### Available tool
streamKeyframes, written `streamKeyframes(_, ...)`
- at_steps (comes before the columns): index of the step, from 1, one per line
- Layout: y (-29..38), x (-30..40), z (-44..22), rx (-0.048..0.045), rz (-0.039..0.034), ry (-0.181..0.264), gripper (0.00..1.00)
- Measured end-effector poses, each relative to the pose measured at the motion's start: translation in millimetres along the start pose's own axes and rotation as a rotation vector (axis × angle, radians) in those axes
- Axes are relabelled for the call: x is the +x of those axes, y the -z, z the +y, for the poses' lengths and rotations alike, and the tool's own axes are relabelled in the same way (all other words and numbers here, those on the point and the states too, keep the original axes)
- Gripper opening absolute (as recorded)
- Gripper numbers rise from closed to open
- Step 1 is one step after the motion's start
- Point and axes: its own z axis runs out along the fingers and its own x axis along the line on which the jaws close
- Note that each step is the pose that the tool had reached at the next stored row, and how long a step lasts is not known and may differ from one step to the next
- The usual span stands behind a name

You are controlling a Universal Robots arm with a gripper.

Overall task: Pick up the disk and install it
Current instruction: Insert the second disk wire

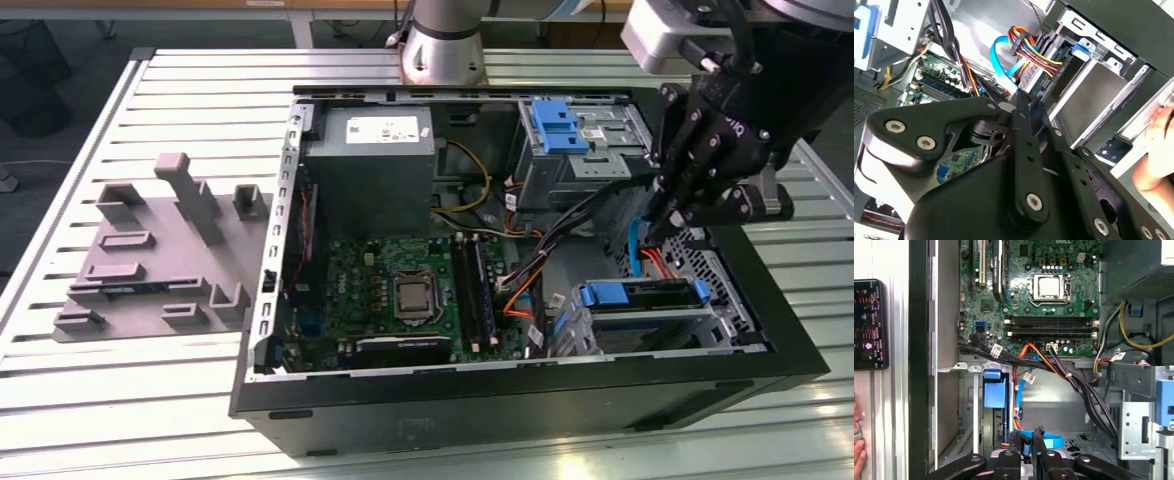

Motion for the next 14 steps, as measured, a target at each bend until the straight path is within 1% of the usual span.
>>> streamKeyframes(4, -4.5, -0.1, 0.0, 0.0004, 0.0157, 0.0, 0.24)
streamKeyframes(6, -7.2, -0.1, 0.0, 0.0005, 0.0212, 0.0, 0.22)
streamKeyframes(7, -8.2, -0.2, 0.0, 0.0005, 0.0229, 0.0, 0.22)
streamKeyframes(8, -8.9, -0.2, 0.0, 0.0007, 0.0233, 0.0, 0.16)
streamKeyframes(10, -10.4, 0.4, 0.1, 0.0007, 0.0229, 0.0, 0.16)
streamKeyframes(11, -11.3, 1.3, 0.1, 0.0007, 0.0209, 0.0, 0.16)
streamKeyframes(12, -12.0, 3.0, 0.1, 0.0006, 0.015, 0.0, 0.16)
streamKeyframes(14, -13.1, 6.6, -0.1, 0.0, -0.0081, 0.0, 0.16)
